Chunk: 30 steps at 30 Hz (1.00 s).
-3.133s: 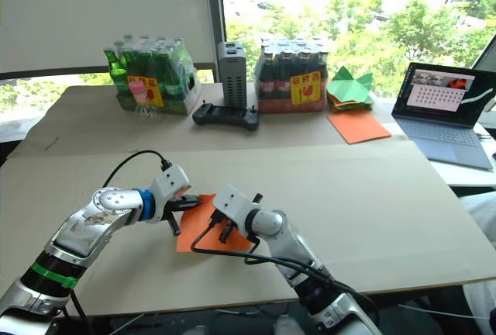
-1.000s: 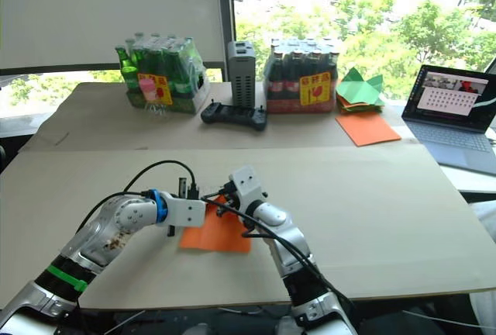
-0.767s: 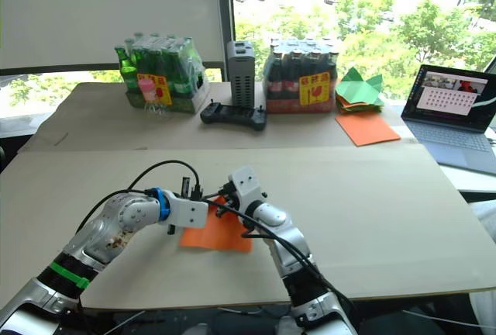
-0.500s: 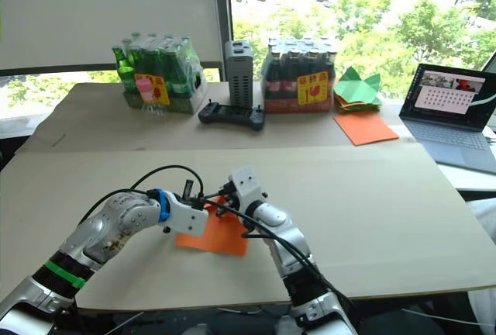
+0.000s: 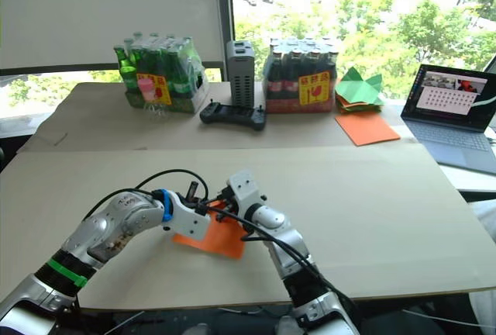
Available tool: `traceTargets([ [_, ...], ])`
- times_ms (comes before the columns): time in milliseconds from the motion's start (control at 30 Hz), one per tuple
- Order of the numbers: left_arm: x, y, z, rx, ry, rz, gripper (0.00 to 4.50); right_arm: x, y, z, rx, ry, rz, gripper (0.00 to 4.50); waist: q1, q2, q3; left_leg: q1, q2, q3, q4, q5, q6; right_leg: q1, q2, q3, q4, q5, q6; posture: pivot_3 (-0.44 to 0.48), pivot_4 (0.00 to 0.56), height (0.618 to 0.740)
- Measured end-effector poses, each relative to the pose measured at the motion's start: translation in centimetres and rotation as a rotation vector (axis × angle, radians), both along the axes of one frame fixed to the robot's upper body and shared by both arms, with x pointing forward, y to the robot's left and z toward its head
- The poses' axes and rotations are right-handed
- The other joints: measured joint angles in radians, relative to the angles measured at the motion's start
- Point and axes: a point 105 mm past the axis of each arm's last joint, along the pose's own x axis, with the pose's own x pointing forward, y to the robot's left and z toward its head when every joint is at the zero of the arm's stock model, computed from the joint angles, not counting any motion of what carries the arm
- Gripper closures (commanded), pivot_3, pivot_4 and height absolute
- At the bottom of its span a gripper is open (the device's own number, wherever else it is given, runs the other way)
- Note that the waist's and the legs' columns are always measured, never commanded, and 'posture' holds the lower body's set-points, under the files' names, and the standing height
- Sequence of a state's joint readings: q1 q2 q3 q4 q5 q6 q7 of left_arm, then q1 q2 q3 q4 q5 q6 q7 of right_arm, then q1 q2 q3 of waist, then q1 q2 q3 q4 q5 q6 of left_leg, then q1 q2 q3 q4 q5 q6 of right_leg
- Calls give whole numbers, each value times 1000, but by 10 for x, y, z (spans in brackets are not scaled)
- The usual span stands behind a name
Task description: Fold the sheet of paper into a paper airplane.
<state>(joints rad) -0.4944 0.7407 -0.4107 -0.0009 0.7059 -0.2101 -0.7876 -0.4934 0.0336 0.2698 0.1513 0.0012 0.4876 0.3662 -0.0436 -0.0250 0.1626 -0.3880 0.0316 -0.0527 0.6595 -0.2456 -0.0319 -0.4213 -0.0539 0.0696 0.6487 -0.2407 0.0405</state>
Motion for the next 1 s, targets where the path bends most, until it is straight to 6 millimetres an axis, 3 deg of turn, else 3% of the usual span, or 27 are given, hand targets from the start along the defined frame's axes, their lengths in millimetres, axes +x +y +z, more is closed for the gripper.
traceTargets([
  [233,2,-1,0,-23,11,24,4483,1,-1,-3,-47,-9,-2,4500,1,0,0,1,0,0,0,0,0,1,0,0,0,0,0,0,150,740],
  [333,3,-4,2,-89,43,57,3707,0,-1,-4,-54,-11,-1,4500,1,0,0,1,0,0,0,0,0,1,0,0,1,0,0,0,150,740],
  [533,1,-10,9,-228,119,108,1680,1,0,-4,-60,-3,1,4500,-3,0,0,1,0,0,0,0,0,1,0,0,1,0,0,0,150,740],
  [733,-25,-13,7,-384,389,155,1680,2,-1,-3,-67,-7,-2,4500,-6,0,0,0,0,0,0,0,0,0,0,0,1,0,0,0,150,740],
  [1000,-41,35,9,-393,528,287,1680,1,-1,-4,-74,-3,1,4500,-26,0,0,1,1,-1,0,0,0,0,1,0,1,0,0,0,150,740],
])
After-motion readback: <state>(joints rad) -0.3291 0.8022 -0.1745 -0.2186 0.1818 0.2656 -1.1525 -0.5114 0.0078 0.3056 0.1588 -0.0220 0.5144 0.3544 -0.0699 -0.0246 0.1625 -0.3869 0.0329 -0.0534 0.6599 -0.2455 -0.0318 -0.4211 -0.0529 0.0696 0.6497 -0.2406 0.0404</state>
